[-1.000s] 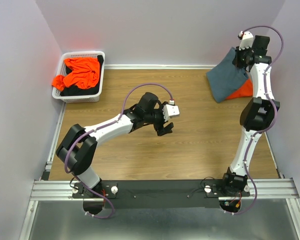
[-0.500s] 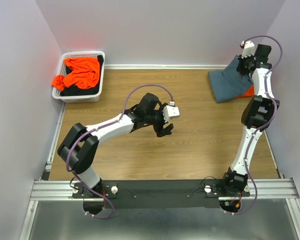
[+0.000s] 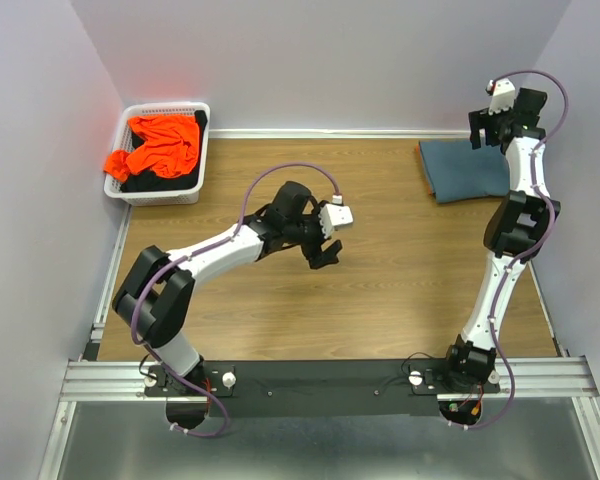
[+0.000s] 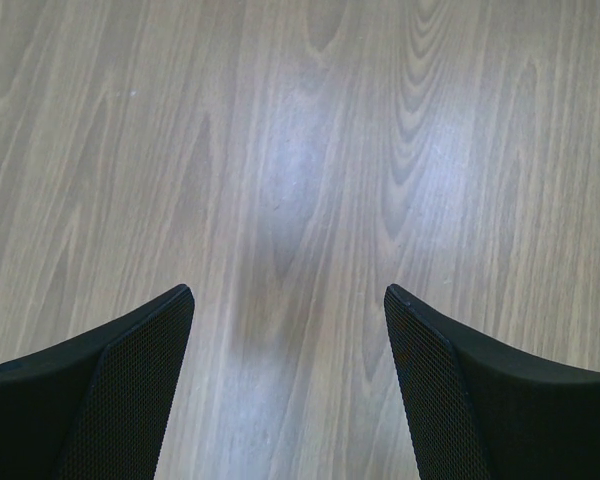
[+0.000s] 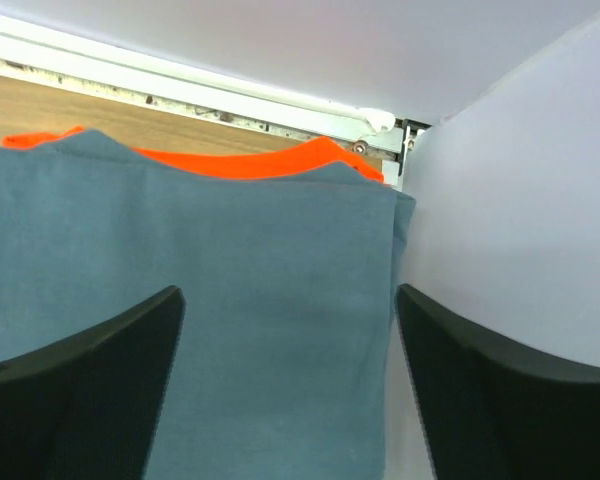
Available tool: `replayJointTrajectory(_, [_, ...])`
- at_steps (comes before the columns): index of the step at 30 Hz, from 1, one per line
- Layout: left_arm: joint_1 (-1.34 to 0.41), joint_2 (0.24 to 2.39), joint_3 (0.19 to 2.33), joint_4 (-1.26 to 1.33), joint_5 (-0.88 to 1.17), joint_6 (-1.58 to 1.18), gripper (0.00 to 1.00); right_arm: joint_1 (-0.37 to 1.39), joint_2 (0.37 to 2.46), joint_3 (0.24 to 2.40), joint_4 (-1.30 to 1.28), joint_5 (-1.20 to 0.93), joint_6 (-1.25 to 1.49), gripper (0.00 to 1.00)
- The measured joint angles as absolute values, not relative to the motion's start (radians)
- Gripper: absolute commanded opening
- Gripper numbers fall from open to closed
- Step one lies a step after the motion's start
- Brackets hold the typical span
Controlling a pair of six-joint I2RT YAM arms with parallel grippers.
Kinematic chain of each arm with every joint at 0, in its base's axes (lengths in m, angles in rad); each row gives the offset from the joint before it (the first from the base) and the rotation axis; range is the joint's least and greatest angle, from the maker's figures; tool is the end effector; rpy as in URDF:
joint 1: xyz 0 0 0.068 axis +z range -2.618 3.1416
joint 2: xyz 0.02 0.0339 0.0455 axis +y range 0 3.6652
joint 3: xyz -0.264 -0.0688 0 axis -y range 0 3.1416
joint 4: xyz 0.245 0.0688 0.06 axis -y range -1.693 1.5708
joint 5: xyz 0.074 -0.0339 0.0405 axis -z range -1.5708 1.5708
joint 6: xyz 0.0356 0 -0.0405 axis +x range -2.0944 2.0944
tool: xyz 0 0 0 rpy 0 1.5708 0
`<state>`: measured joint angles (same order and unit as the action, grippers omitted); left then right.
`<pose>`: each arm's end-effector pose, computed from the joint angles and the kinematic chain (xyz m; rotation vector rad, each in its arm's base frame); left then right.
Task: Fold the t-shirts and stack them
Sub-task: Reset both grippers
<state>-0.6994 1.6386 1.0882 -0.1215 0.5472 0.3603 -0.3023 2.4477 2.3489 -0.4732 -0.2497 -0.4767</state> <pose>0.2634 -0.2458 0.2349 1.3835 1.7666 -0.7961 0.5410 -0.1595 0.2591 -0.3299 2.1033 -0.1934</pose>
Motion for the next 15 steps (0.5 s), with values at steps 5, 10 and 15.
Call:
replayJointTrajectory(5, [-0.644,1.572,1.087,-0.131,0.547,0.338,0.85,-0.302,2.4,2.289,-0.463,-0.259,-0.455,1.0])
replayJointTrajectory(10, [-0.566,1.48,1.087,-0.139,0.548,0.312,0.85,-0.288,2.229,2.124,-0.475,-0.288,-0.431,1.0])
replayJointTrajectory(15, [-0.426,1.457,1.109,-0.188,0.573,0.279,0.85,-0.229,2.015,2.006,-0.532,-0.315,-0.391,1.0])
